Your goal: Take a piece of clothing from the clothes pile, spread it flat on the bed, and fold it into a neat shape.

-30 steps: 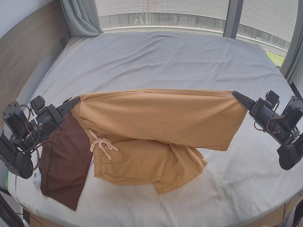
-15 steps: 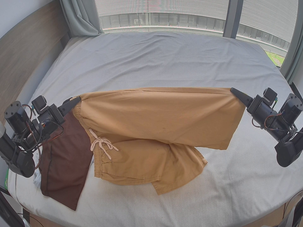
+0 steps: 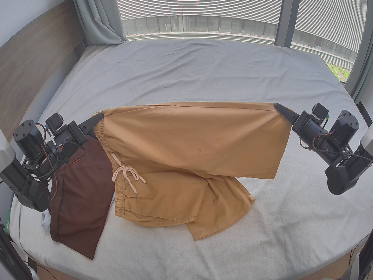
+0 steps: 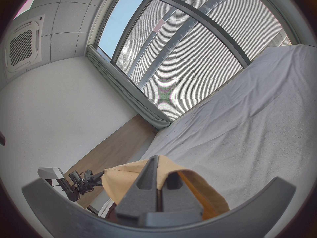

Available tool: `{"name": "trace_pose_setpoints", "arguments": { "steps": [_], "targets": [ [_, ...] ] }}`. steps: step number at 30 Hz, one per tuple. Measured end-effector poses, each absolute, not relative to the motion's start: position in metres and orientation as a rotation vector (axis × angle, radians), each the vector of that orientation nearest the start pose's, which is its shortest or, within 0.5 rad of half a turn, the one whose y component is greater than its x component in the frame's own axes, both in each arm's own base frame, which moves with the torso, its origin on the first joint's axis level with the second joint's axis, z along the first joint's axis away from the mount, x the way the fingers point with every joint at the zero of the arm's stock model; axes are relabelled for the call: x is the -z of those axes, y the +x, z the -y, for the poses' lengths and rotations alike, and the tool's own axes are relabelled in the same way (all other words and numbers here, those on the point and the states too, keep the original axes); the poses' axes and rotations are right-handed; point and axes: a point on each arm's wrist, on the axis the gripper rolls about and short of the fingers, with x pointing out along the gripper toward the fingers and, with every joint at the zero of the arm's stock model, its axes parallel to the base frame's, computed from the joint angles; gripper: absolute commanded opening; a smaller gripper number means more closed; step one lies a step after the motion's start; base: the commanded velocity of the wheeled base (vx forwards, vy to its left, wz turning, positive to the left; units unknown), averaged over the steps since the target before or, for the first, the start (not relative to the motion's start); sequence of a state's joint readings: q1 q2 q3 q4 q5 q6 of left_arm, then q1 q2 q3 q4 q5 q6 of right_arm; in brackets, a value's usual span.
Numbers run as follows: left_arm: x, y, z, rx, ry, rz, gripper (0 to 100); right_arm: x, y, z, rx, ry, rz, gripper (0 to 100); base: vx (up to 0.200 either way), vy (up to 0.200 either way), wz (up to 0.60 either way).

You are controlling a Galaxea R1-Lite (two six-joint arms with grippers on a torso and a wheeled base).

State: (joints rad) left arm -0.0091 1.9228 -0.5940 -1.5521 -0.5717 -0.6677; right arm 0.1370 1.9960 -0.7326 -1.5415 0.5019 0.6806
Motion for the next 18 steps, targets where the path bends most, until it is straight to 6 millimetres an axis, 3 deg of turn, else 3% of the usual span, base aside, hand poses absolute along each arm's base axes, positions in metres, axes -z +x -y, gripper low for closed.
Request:
{"name": "trace_pose_setpoints", "arguments": {
  "steps": [18],
  "targets": [
    [-0.126,0.362,0.037,0.567,-0.612,0.028,0,-0.129,0.39,-0.062,-0.689,0.61,0.054,0,0.0,0.0,0.0]
  ]
}}
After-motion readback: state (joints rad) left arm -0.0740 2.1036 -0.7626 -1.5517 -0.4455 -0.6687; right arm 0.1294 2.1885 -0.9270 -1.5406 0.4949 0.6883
